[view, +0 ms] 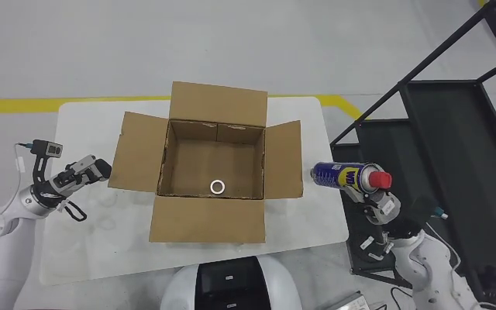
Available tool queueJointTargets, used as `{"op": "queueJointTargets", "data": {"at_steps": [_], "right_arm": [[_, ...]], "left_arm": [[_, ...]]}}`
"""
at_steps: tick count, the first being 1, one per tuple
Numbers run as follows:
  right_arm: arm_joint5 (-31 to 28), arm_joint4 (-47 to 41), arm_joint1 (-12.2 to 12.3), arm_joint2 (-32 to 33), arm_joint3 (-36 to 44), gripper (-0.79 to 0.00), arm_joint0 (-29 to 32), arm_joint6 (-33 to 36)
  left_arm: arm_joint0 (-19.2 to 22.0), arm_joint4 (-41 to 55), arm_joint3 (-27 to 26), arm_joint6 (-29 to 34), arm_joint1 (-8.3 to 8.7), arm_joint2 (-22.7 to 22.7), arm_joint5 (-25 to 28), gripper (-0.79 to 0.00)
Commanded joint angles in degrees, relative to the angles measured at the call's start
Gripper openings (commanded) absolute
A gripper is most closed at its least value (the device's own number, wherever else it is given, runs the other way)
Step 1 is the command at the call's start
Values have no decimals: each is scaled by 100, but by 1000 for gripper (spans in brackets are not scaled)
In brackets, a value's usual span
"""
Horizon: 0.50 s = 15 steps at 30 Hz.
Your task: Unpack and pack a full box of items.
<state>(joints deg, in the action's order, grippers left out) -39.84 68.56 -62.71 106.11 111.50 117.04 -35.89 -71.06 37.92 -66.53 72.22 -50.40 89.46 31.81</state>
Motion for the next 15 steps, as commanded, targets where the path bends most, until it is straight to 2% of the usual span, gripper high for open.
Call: {"op": "queueJointTargets", "data": {"at_steps": [1, 5, 9, 15], "right_arm": [[-52, -9, -1, -66, 307, -785, -61, 116], [-78, -10, -6, -397, 655, -785, -359, 468], [-58, -154, -24, -788, 616, -785, -646, 679], [-58, -154, -24, -788, 616, -785, -646, 679]], "left_arm": [[0, 0, 0, 0, 0, 0, 0, 0], [0, 0, 0, 0, 0, 0, 0, 0], [0, 0, 0, 0, 0, 0, 0, 0], [0, 0, 0, 0, 0, 0, 0, 0]]}}
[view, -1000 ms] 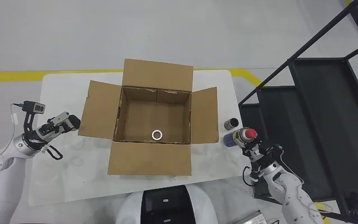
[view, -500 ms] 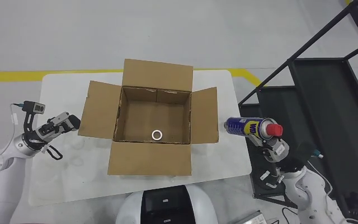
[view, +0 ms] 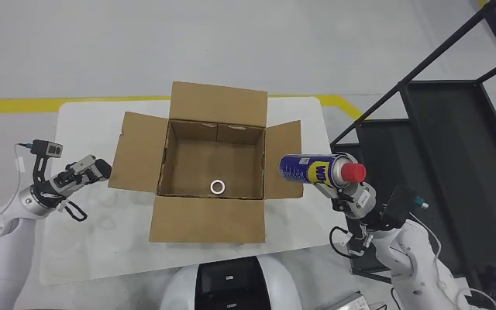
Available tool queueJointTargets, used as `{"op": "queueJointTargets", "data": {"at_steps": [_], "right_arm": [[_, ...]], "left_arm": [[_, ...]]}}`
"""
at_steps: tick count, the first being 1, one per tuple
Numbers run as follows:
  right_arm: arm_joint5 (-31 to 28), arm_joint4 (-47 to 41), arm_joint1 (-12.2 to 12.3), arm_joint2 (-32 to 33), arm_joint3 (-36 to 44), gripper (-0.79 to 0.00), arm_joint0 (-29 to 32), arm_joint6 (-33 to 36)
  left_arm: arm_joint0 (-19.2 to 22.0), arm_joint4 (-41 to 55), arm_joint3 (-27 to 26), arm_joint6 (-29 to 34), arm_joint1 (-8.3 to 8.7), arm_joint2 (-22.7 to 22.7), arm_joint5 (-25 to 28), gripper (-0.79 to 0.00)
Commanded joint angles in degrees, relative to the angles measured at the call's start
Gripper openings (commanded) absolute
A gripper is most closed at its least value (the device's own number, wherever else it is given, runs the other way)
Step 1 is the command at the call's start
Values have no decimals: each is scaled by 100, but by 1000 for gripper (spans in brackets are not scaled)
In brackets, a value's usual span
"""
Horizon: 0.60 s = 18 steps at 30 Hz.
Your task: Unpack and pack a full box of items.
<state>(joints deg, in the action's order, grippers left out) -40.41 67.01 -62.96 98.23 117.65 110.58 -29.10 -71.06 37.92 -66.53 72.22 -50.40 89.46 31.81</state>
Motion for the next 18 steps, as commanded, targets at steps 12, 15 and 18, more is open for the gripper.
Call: {"op": "queueJointTargets", "data": {"at_steps": [12, 15, 18], "right_arm": [[-103, 155, 24, -181, 158, -785, -433, 686], [-52, 359, 33, -574, 221, -785, -1120, 1536], [-85, 641, 24, -1201, 157, -785, -1910, 2485]], "left_arm": [[0, 0, 0, 0, 0, 0, 0, 0], [0, 0, 0, 0, 0, 0, 0, 0], [0, 0, 0, 0, 0, 0, 0, 0]]}}
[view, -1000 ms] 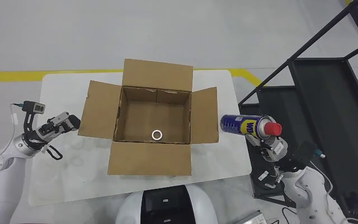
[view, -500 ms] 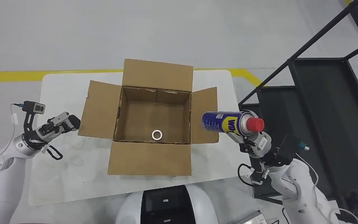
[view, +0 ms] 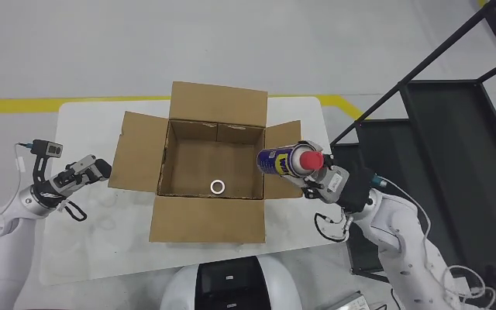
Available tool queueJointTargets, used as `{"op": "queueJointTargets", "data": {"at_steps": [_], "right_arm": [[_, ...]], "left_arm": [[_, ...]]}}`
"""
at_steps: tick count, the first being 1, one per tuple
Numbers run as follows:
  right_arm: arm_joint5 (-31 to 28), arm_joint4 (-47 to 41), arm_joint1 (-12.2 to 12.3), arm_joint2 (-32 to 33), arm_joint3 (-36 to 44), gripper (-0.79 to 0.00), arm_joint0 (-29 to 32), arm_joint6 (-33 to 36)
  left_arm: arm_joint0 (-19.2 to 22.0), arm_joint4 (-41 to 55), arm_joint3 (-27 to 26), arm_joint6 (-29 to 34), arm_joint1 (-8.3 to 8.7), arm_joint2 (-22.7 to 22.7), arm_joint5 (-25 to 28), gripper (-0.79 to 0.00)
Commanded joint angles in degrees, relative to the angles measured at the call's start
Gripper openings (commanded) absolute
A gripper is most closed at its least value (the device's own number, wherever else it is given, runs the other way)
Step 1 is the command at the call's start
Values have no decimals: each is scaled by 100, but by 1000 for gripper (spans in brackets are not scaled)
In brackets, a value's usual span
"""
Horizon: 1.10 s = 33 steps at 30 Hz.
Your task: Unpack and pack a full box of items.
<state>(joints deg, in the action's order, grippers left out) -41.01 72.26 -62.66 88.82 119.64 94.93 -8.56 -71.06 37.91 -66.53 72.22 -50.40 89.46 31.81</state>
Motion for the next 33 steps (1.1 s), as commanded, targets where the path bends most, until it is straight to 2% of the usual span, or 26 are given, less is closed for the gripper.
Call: {"op": "queueJointTargets", "data": {"at_steps": [1, 4, 7, 13, 20, 22, 23, 28, 33], "right_arm": [[-37, 213, -15, -496, -99, -785, -593, 711], [-18, 716, -54, -1167, -292, -785, -1242, 1448], [219, 1178, -112, -1708, -538, -785, -1662, 1772], [630, 2199, -206, -2511, -883, -785, -2130, 2263], [773, 2681, -358, -3257, -1404, -785, -2726, 3022], [809, 2612, -414, -3422, -1598, -502, -2878, 3223], [837, 2519, -444, -3485, -1695, 0, -2949, 3290], [861, 2143, -558, -3697, -2058, 0, -3253, 3501], [876, 1593, -620, -3681, -2212, 0, -3361, 3411]], "left_arm": [[0, 0, 0, 0, 0, 0, 0, 0], [0, 0, 0, 0, 0, 0, 0, 0], [0, 0, 0, 0, 0, 0, 0, 0], [0, 0, 0, 0, 0, 0, 0, 0], [0, 0, 0, 0, 0, 0, 0, 0], [0, 0, 0, 0, 0, 0, 0, 0], [0, 0, 0, 0, 0, 0, 0, 0], [0, 0, 0, 0, 0, 0, 0, 0], [0, 0, 0, 0, 0, 0, 0, 0]]}}
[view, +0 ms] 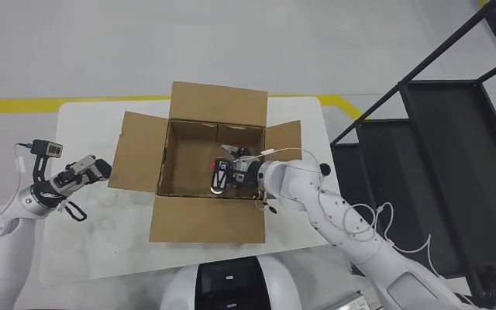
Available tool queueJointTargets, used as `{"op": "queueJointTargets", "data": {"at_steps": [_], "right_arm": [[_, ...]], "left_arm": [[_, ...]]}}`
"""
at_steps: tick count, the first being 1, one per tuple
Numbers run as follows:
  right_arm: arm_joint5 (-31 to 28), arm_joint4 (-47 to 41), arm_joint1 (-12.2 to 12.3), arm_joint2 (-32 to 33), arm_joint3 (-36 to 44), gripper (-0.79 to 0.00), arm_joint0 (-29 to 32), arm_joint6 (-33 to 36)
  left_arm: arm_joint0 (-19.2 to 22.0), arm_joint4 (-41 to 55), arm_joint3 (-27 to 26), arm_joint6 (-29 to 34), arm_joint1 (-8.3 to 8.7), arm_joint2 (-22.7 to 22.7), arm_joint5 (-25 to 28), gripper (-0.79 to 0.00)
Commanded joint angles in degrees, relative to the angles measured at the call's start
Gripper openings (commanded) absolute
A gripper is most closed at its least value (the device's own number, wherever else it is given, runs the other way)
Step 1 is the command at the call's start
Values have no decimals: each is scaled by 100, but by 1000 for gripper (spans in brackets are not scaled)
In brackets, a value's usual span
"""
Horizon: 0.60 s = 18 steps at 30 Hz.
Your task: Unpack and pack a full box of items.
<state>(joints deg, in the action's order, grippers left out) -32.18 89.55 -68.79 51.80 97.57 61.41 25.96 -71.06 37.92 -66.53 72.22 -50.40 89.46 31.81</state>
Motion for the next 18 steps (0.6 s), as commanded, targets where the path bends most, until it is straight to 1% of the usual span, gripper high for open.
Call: {"op": "queueJointTargets", "data": {"at_steps": [1, 7, 9, 12, 15, 18], "right_arm": [[-16, -254, -12, 50, -11, 0, -9, -89], [-229, -1060, -4, 325, 60, 0, 69, -690], [-333, -1034, 18, 392, 114, 0, 86, -667], [-401, -1238, 48, 575, 249, 0, 192, -897], [-550, -1701, 85, 832, 454, 0, 393, -1351], [-649, -1993, 148, 1150, 653, 0, 645, -1391]], "left_arm": [[0, 0, 0, 0, 0, 0, 0, 0], [0, 0, 0, 0, 0, 0, 0, 0], [0, 0, 0, 0, 0, 0, 0, 0], [0, 0, 0, 0, 0, 0, 0, 0], [0, 0, 0, 0, 0, 0, 0, 0], [0, 0, 0, 0, 0, 0, 0, 0]]}}
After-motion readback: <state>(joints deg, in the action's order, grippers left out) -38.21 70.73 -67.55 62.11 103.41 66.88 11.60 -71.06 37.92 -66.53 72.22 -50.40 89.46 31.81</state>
